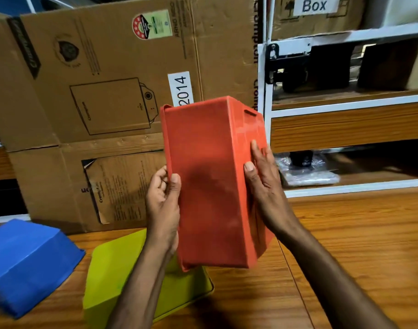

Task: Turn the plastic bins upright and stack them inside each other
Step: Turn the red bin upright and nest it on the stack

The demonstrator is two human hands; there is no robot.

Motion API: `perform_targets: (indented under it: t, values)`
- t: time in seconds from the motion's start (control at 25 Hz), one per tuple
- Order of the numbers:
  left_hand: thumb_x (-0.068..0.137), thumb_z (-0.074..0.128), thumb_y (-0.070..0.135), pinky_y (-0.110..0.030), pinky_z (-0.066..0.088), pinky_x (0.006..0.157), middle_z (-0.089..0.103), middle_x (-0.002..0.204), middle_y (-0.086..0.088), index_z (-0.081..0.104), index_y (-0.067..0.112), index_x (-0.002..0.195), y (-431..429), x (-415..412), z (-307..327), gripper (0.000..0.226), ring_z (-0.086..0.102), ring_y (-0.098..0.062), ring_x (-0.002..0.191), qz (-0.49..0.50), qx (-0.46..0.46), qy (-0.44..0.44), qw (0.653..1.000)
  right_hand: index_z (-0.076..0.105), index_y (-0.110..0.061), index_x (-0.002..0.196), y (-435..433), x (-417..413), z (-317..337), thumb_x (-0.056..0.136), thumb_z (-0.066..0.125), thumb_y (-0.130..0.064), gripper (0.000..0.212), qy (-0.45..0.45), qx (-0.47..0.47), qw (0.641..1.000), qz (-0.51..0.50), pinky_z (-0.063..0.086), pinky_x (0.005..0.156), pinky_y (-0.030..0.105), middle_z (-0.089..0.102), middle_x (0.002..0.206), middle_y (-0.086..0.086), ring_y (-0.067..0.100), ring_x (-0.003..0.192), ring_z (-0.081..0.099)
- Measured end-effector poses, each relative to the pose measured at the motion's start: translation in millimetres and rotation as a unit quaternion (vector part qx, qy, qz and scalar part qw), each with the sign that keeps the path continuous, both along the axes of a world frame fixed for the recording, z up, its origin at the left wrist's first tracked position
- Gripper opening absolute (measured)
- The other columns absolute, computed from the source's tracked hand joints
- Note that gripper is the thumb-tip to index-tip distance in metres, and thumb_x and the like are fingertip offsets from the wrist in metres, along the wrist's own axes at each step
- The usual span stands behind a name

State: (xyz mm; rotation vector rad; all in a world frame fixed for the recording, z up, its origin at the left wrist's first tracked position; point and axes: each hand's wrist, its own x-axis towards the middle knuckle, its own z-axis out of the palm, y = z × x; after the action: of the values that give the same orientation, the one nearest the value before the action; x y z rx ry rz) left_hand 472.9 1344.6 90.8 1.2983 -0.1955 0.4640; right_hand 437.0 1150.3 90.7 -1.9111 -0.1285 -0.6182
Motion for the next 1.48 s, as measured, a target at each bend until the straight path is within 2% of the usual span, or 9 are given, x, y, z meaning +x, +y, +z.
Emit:
perform_targets:
  t: [0.2, 0.4, 0.48, 0.6, 0.8, 0.96, 1.16, 1.32, 1.48]
  values:
    - [0.101, 0.054, 0.006, -0.047, 0.043, 0.111, 0.066, 0.122, -0.01, 0.05, 0.014, 0.125, -31.9, -19.6, -10.0, 0.026, 0.06, -0.021, 0.114, -0.058, -0.099, 0.021, 0.993, 0.049, -0.048, 0.147, 7.1, -39.1, -4.3, 0.089, 0.052, -0.07, 0.062, -0.071, -0.023, 0.995, -0.071, 0.035, 0.122, 0.043, 0.031, 0.161, -0.017, -0.002, 0.149, 0.029]
    - [0.101, 0.049, -0.003, -0.031, 0.053, 0.1, 0.07, 0.111, -0.001, 0.048, 0.02, 0.114, -49.9, -31.7, 13.2, 0.026, 0.065, -0.012, 0.105, -0.171, -0.116, 0.081, 0.975, -0.012, -0.042, 0.162, 31.5, -51.9, -26.1, 0.081, 0.053, -0.07, 0.108, 0.065, -0.355, 0.931, -0.055, -0.001, 0.129, 0.054, -0.027, 0.17, -0.011, 0.014, 0.157, -0.026]
    - [0.1, 0.051, -0.003, -0.018, 0.056, 0.084, 0.071, 0.11, -0.002, 0.045, 0.016, 0.118, -50.4, -35.7, 16.3, 0.027, 0.069, -0.004, 0.098, -0.206, -0.062, 0.076, 0.974, -0.015, -0.039, 0.162, 35.6, -49.2, -33.6, 0.084, 0.052, -0.053, 0.104, 0.067, -0.318, 0.943, -0.078, 0.003, 0.129, 0.056, -0.028, 0.17, -0.007, 0.019, 0.159, -0.023]
    - [0.097, 0.062, 0.005, -0.018, 0.051, 0.086, 0.068, 0.115, -0.003, 0.047, 0.017, 0.118, -48.6, -37.8, 16.0, 0.029, 0.068, -0.002, 0.101, -0.195, 0.092, -0.016, 0.976, 0.019, -0.029, 0.165, 35.0, -42.4, -46.0, 0.088, 0.052, -0.02, 0.084, -0.06, -0.238, 0.954, -0.171, 0.035, 0.122, 0.049, 0.021, 0.173, 0.003, 0.025, 0.158, 0.025]
    - [0.087, 0.075, 0.024, -0.039, 0.04, 0.106, 0.045, 0.127, -0.001, 0.051, 0.022, 0.128, -11.6, -30.2, -16.3, 0.048, 0.051, -0.023, 0.121, 0.236, 0.28, -0.109, 0.924, 0.063, -0.021, 0.139, 2.3, -24.9, -38.4, 0.102, 0.055, -0.008, 0.039, -0.091, 0.054, 0.971, -0.213, 0.054, 0.084, 0.029, 0.077, 0.115, -0.001, 0.001, 0.09, 0.066]
    - [0.094, 0.068, 0.024, -0.043, 0.051, 0.093, 0.056, 0.126, -0.004, 0.046, 0.031, 0.131, 16.2, -21.6, -25.0, 0.044, 0.061, -0.015, 0.102, 0.035, 0.211, 0.076, 0.974, 0.069, -0.016, 0.121, -27.5, -18.7, -26.4, 0.101, 0.056, -0.001, 0.027, -0.035, 0.208, 0.972, -0.103, 0.052, 0.078, 0.02, 0.076, 0.1, -0.007, -0.001, 0.085, 0.069]
    - [0.09, 0.063, 0.016, -0.029, 0.049, 0.067, 0.071, 0.088, -0.005, 0.072, 0.017, 0.106, 21.2, -12.4, 30.7, 0.018, 0.063, -0.017, 0.073, -0.025, 0.2, 0.091, 0.975, 0.061, -0.021, 0.129, -45.9, -22.8, 0.0, 0.087, 0.056, 0.009, 0.052, 0.091, 0.333, 0.938, 0.026, 0.056, 0.056, 0.021, 0.076, 0.093, 0.007, 0.012, 0.066, 0.07]
    - [0.097, 0.06, 0.024, -0.012, 0.03, 0.038, 0.048, 0.049, 0.005, 0.057, 0.017, 0.069, 17.1, -18.9, 74.1, 0.029, 0.043, -0.007, 0.038, -0.09, 0.237, 0.144, 0.956, 0.066, 0.001, 0.127, -65.0, -26.7, 11.8, 0.08, 0.047, 0.001, 0.051, 0.223, 0.326, 0.906, 0.155, 0.055, 0.059, 0.024, 0.072, 0.102, 0.016, 0.019, 0.07, 0.067]
    - [0.096, 0.061, 0.03, -0.019, 0.025, 0.041, 0.04, 0.051, 0.003, 0.053, 0.015, 0.069, 5.0, -30.6, 71.0, 0.032, 0.036, -0.01, 0.04, -0.113, 0.234, 0.125, 0.958, 0.063, 0.005, 0.122, -75.3, -29.5, -7.4, 0.081, 0.046, 0.009, 0.045, 0.268, 0.262, 0.923, 0.089, 0.049, 0.058, 0.028, 0.066, 0.096, 0.019, 0.021, 0.066, 0.061]
